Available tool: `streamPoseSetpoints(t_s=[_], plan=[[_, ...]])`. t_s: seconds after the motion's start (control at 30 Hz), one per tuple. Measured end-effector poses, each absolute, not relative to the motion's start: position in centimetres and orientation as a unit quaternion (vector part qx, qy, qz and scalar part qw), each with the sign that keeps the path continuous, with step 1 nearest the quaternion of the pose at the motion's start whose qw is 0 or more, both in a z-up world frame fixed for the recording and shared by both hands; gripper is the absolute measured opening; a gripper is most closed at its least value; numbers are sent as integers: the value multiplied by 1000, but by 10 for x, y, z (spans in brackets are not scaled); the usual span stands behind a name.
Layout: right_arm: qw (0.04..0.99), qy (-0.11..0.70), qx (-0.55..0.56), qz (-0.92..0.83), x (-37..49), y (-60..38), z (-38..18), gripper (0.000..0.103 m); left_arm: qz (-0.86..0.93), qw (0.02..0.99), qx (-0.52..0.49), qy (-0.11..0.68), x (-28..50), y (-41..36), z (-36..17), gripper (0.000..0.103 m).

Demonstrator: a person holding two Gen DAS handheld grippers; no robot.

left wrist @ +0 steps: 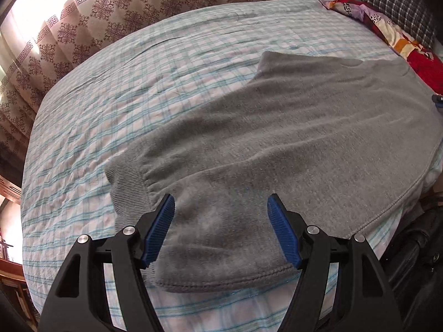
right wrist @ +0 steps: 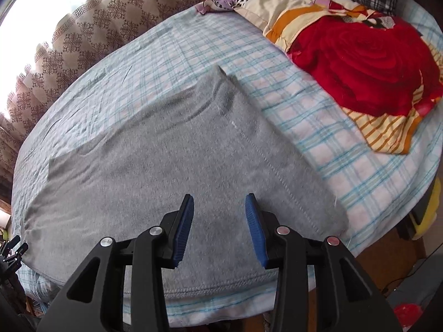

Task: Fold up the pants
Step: 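Close the right gripper on the leg edge while the left gripper moves over the fold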

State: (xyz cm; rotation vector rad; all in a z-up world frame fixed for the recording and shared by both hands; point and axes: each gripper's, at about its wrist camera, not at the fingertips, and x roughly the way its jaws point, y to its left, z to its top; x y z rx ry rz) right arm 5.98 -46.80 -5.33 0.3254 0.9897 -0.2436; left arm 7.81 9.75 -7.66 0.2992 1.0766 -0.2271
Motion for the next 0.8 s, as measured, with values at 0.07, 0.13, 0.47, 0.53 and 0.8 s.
streamPoseSetpoints(t_s=[0.07,0.13,0.47,0.53,0.8], plan=[[871,454,140,-121,75,-476,-42,40,-108,832,149,523,80,91,-89,71],[879,442,125,-129,95,-483,-37,41,-105,827,147,532,83,89,-95,72],[874,461,119,-95,198,-507,-65,41,-91,828,142,535,98,86,-85,76],[870,472,114,-83,206,-509,-75,41,-91,827,139,537,102,84,-87,76],[877,468,70,-83,204,-503,-79,12,-91,827,131,540,120,72,-90,81]])
